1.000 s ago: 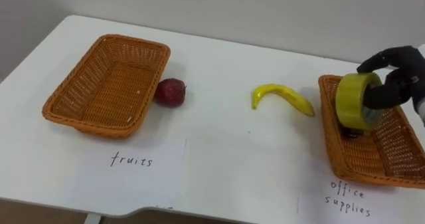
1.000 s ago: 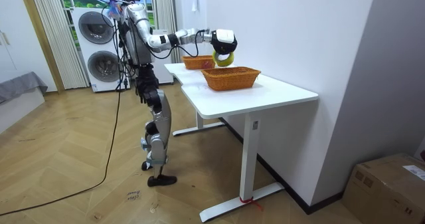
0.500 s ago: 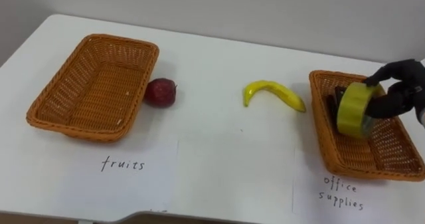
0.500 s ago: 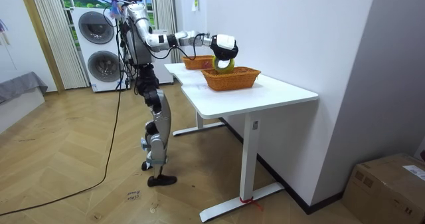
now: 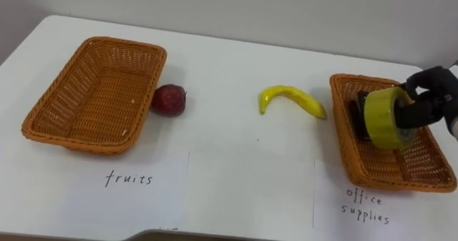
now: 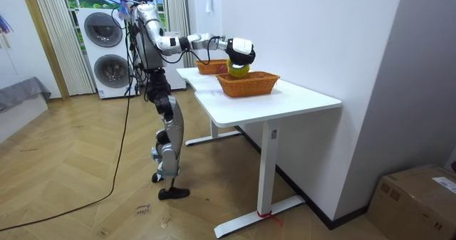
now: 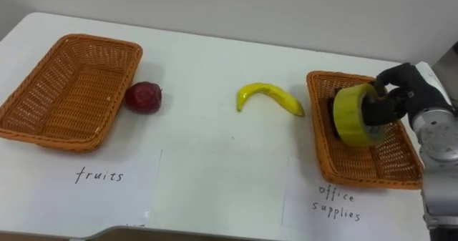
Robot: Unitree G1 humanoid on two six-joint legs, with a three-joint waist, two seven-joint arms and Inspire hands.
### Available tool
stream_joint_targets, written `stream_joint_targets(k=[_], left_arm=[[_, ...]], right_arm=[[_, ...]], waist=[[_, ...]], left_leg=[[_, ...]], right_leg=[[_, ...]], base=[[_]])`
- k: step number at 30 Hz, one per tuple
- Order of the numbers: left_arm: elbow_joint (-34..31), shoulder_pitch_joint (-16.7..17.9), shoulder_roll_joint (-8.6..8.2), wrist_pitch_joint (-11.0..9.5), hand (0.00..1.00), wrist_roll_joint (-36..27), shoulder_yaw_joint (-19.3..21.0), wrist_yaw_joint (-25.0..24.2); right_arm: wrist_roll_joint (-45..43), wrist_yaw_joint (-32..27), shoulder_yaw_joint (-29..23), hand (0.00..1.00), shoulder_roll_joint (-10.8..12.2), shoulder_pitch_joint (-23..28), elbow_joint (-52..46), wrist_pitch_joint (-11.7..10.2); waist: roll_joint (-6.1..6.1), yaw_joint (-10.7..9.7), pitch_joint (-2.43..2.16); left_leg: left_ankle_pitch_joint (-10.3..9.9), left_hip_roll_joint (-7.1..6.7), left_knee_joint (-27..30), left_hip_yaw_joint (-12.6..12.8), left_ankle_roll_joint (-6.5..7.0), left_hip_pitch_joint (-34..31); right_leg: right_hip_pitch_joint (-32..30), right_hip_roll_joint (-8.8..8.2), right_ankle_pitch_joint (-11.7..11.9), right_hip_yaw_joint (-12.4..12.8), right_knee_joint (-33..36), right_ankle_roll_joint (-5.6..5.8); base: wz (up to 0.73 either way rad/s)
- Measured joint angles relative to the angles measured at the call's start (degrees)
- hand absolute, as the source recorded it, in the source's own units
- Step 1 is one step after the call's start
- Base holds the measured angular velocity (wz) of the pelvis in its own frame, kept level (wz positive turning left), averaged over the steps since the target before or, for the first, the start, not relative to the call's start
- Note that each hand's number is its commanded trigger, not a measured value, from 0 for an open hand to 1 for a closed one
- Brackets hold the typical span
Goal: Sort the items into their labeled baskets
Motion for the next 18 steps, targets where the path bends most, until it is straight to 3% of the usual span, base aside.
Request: stream_joint_targets(k=[18], left_arm=[[0.44,0.02,0.05,-0.01,0.0,-1.01,-0.15,0.03]], right_arm=[[-0.87,0.32,0.06,1.0,0.0,0.0,0.54,0.0]], waist=[[0.7,0.04,0.43]], left_leg=[[-0.03,0.04,-0.03,-0.02,-0.03,-0.11]], right_leg=[[-0.11,0.03,0.0,0.01,-0.02,-0.01]], base=[[0.0]])
